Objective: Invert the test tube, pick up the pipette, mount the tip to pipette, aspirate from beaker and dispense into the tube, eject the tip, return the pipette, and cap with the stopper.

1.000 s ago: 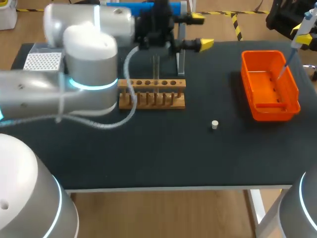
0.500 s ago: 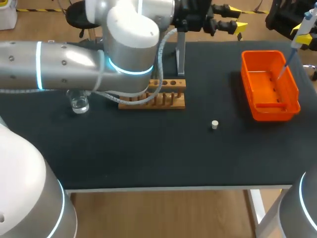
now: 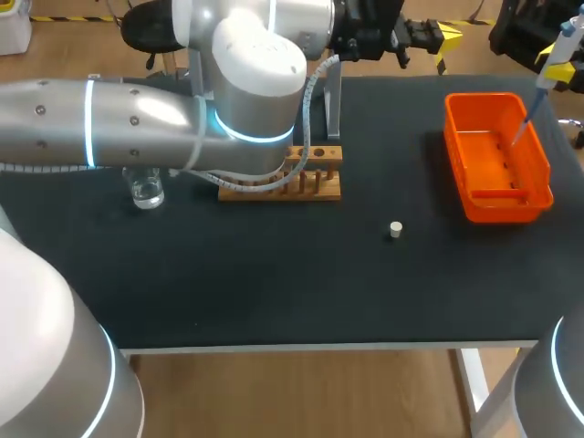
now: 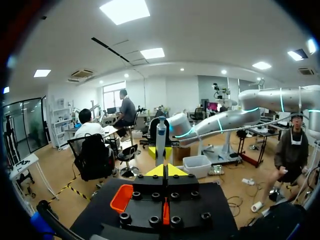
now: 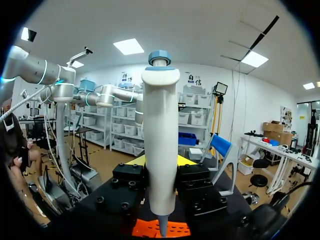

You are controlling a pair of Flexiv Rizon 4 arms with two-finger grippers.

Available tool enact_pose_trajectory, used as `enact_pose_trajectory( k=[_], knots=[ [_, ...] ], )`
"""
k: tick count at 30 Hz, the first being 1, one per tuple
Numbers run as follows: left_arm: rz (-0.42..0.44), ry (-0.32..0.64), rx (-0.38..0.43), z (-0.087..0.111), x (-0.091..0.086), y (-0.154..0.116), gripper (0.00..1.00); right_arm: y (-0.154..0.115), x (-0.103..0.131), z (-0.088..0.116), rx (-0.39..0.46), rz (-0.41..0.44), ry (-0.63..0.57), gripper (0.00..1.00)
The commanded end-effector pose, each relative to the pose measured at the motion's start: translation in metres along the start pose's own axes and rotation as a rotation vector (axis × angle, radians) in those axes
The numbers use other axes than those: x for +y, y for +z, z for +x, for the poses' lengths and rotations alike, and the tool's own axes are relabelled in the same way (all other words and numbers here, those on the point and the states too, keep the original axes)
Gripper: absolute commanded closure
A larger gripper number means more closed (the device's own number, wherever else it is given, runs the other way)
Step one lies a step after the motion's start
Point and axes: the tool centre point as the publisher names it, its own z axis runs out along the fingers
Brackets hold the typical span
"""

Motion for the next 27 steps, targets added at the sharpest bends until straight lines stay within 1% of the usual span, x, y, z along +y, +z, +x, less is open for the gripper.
enact_pose_trajectory(
  k=[1, 7, 11, 16, 22, 27],
  knots=[
    [0.005, 0.001, -0.002, 0.0, 0.001, 0.001, 1.0, -0.001, 0.0, -0.001, 0.003, 0.003, -0.001, 1.0],
    [0.023, -0.001, 0.003, 0.002, -0.008, 0.017, 1.0, -0.001, 0.0, -0.001, 0.003, 0.003, -0.001, 1.0],
    [0.039, 0.008, 0.005, 0.001, -0.016, 0.035, 1.0, -0.001, 0.0, -0.001, 0.003, 0.003, -0.001, 1.0],
    [0.064, 0.038, -0.001, -0.002, -0.026, 0.05, 1.0, -0.001, 0.0, -0.001, 0.003, 0.003, -0.001, 1.0],
    [0.095, 0.063, -0.007, -0.008, -0.034, 0.066, 1.0, -0.001, 0.0, -0.001, 0.003, 0.003, -0.001, 1.0],
    [0.144, 0.077, -0.012, -0.01, -0.037, 0.082, 1.0, -0.001, 0.0, -0.001, 0.003, 0.003, -0.001, 1.0]
  ],
)
